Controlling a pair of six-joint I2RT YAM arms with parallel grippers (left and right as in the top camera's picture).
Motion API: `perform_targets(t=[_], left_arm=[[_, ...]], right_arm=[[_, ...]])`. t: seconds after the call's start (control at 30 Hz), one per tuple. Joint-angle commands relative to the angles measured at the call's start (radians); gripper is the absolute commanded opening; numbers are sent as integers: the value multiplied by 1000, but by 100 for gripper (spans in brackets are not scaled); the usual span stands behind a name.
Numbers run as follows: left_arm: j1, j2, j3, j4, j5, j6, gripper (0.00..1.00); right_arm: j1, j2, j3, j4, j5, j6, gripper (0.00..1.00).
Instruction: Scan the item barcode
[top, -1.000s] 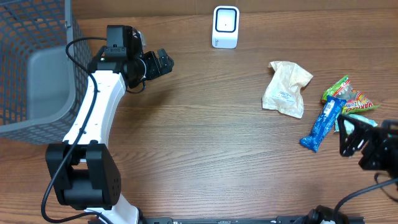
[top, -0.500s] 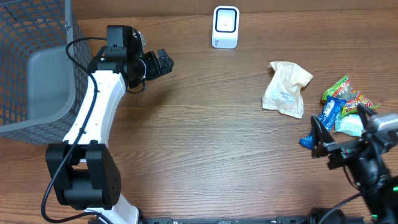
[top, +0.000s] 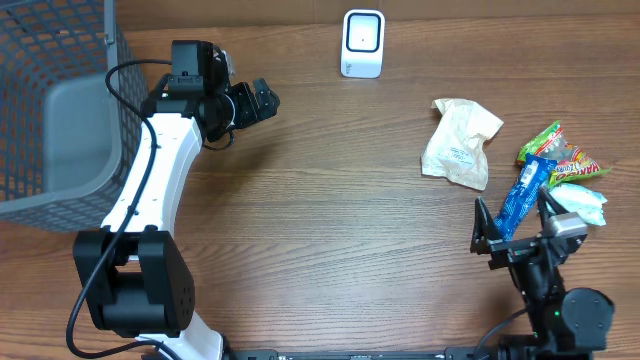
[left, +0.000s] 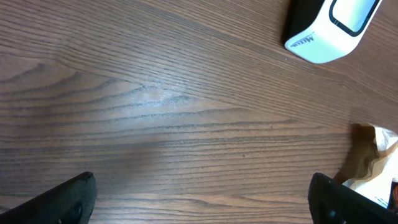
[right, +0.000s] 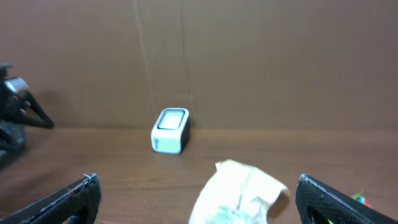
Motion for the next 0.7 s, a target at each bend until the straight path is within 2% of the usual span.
perform_targets(t=[0.0,0.33,0.67], left_arm=[[-6,-2,-4,0,-5,1,100],[-6,-2,-4,0,-5,1,100],[-6,-2,-4,0,-5,1,100]], right_arm=[[6,-43,-63,38,57,10,100],[6,-74,-185,66,94,10,100],[13,-76,-186,66,98,10,100]])
